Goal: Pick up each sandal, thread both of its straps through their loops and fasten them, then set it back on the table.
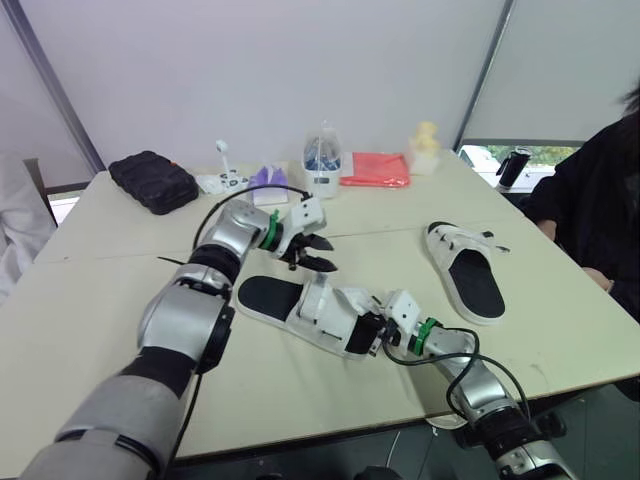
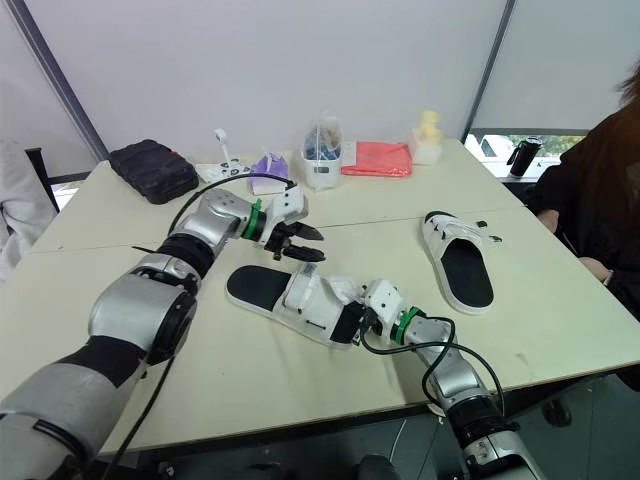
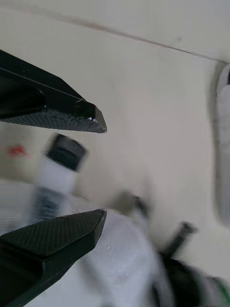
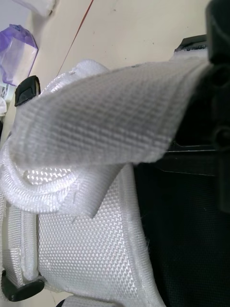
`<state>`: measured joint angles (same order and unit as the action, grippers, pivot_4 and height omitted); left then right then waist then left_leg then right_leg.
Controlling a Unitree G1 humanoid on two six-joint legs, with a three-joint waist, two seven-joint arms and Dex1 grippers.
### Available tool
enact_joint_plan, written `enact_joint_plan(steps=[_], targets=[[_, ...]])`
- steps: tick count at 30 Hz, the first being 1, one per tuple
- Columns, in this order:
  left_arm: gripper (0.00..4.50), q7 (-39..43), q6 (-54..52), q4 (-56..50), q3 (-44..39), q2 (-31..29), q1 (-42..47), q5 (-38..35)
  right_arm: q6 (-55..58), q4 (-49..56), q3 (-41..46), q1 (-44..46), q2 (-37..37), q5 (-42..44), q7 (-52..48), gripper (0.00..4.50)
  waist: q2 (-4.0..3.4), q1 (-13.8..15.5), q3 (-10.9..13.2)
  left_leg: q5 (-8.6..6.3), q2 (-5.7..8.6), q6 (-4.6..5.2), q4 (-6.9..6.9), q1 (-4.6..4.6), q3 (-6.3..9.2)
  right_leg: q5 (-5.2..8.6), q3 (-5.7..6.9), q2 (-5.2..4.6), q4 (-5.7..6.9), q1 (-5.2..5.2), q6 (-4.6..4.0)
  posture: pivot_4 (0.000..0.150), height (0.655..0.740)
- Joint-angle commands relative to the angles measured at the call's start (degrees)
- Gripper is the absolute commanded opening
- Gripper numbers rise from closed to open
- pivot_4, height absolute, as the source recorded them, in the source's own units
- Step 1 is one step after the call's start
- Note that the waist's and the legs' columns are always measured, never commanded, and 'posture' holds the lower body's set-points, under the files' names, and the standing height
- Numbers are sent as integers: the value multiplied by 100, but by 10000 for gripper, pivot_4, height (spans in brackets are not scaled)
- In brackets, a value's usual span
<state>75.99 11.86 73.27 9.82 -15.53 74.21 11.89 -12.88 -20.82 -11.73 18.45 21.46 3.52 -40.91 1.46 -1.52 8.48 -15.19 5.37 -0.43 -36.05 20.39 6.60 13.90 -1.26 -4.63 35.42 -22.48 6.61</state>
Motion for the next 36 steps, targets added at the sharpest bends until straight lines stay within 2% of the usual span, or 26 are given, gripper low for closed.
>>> enact_joint_plan(steps=[1,9,18,25,32,36], targets=[[26147,261,713,-211,115,-100,-179,28,449,-530,-331,-401,76,-381,-156,0,1,34,0,0,0,0,0,1,0,0,0,1,0,-1,0,1500,7400],[26147,90,1495,-615,84,107,-569,-146,455,-578,-348,-313,129,-394,-264,0,2,55,-2,0,-2,3,-5,1,-1,0,1,4,0,1,0,1500,7400],[26147,841,1521,-1155,178,17,-736,-331,453,-612,-344,-294,131,-414,-259,0,2,49,-2,0,-2,4,-5,3,-2,0,1,7,1,-1,0,1500,7400],[26147,1286,1228,-1978,245,-164,-917,-591,446,-619,-341,-313,118,-415,-239,0,2,51,-2,0,-2,4,-6,3,-2,0,1,7,1,0,0,1500,7400],[26147,652,1662,-2414,644,-45,-1317,-289,436,-679,-363,-256,70,-434,-223,0,1,54,-2,-1,-3,4,-5,0,-1,0,-1,6,1,2,-1,1500,7400],[26147,-364,2100,-2175,973,82,-1333,257,424,-695,-356,-251,78,-440,-219,0,1,59,-2,-1,-3,4,-6,-1,-1,0,-2,6,1,3,-1,1500,7400]])
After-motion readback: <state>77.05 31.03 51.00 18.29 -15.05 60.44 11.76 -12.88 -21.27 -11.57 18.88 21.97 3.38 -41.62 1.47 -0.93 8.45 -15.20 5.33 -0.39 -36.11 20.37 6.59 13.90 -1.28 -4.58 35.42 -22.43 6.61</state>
